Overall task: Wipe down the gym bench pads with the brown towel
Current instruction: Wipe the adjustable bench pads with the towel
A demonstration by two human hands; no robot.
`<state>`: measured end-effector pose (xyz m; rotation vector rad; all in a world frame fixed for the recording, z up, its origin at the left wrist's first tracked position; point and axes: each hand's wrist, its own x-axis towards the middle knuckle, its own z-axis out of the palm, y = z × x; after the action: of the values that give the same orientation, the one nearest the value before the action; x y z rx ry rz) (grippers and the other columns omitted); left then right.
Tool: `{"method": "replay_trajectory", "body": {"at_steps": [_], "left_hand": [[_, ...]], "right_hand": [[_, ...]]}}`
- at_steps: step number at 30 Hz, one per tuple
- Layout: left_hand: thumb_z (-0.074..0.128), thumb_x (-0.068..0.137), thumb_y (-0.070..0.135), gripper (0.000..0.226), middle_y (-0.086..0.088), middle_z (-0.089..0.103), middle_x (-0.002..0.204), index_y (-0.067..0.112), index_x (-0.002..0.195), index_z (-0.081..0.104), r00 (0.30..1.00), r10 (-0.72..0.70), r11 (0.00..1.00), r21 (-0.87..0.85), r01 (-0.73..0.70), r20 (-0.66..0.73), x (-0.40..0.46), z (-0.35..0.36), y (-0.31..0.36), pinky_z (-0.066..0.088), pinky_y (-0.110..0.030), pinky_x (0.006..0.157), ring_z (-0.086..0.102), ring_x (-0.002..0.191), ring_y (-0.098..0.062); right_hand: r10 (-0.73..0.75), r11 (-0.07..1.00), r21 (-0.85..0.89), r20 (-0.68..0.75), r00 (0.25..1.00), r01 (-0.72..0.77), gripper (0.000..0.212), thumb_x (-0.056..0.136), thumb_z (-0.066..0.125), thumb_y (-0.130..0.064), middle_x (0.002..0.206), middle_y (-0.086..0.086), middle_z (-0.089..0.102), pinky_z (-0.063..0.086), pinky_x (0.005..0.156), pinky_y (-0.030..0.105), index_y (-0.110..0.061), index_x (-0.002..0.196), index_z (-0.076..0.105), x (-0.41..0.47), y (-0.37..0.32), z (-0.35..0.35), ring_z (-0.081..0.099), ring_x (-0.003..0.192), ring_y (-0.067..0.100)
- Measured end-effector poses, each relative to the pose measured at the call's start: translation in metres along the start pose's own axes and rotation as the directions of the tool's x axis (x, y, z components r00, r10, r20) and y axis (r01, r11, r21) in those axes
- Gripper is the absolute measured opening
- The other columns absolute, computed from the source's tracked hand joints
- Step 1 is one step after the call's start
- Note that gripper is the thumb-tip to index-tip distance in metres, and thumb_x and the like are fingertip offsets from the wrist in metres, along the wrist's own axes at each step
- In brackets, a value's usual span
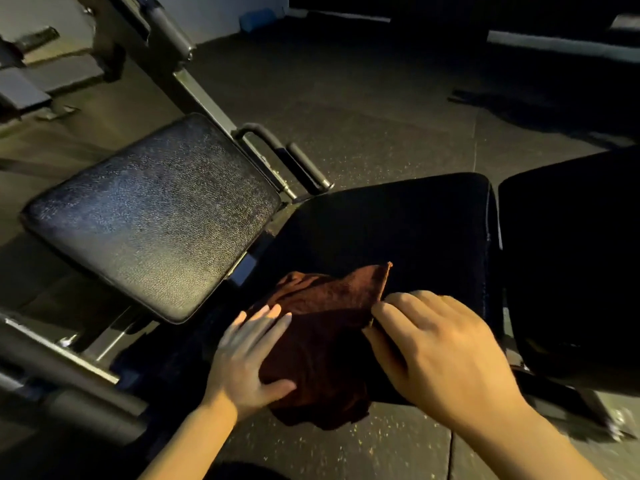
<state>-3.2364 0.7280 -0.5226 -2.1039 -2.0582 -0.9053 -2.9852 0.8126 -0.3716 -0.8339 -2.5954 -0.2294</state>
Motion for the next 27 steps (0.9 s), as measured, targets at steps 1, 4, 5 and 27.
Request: {"method": "replay_trajectory", "body": {"at_steps": [1,4,5,27], "left_hand": [[0.021,0.091,0.079,0.084,-0.008,0.061,0.134,0.016,0.14,0.047,1.0,0.003,1.0,0.005,-0.003,-0.017,0.001,-0.001,0.006,0.02,-0.037,0.117,0.048,0.128,-0.021],[0.022,0.096,0.071,0.075,-0.009,0.056,0.141,0.018,0.145,0.041,0.997,0.024,0.999,-0.021,-0.025,-0.071,0.005,0.003,0.048,0.027,-0.047,0.112,0.046,0.133,-0.022],[0.022,0.097,0.068,0.072,-0.01,0.054,0.143,0.018,0.146,0.039,0.996,0.022,0.999,-0.045,-0.026,-0.088,0.007,0.007,0.063,0.028,-0.047,0.112,0.046,0.135,-0.022],[0.014,0.096,0.072,0.084,-0.007,0.059,0.14,0.013,0.134,0.061,0.963,-0.226,0.97,-0.123,0.209,-0.149,-0.005,0.018,0.039,0.041,-0.05,0.107,0.051,0.133,-0.025]], "right_hand": [[0.003,0.999,-0.037,0.028,1.0,-0.002,0.033,0.099,0.041,-0.037,0.082,0.001,0.063,0.049,0.058,0.039,-0.016,0.089,0.065,0.002,-0.005,0.001,0.059,0.07,0.024],[-0.028,0.991,-0.126,0.096,0.995,0.04,0.022,0.096,0.051,-0.032,0.082,0.004,0.061,0.047,0.058,0.039,-0.014,0.092,0.063,0.004,-0.022,0.009,0.057,0.07,0.026],[-0.035,0.988,-0.142,0.12,0.992,0.052,0.018,0.094,0.055,-0.03,0.084,0.004,0.061,0.046,0.059,0.039,-0.014,0.095,0.063,0.003,-0.027,0.012,0.057,0.071,0.026],[0.058,0.971,-0.236,0.103,0.993,-0.032,0.031,0.099,0.041,-0.031,0.076,0.008,0.059,0.04,0.058,0.039,-0.012,0.084,0.059,0.009,-0.041,0.025,0.055,0.068,0.033]]}}
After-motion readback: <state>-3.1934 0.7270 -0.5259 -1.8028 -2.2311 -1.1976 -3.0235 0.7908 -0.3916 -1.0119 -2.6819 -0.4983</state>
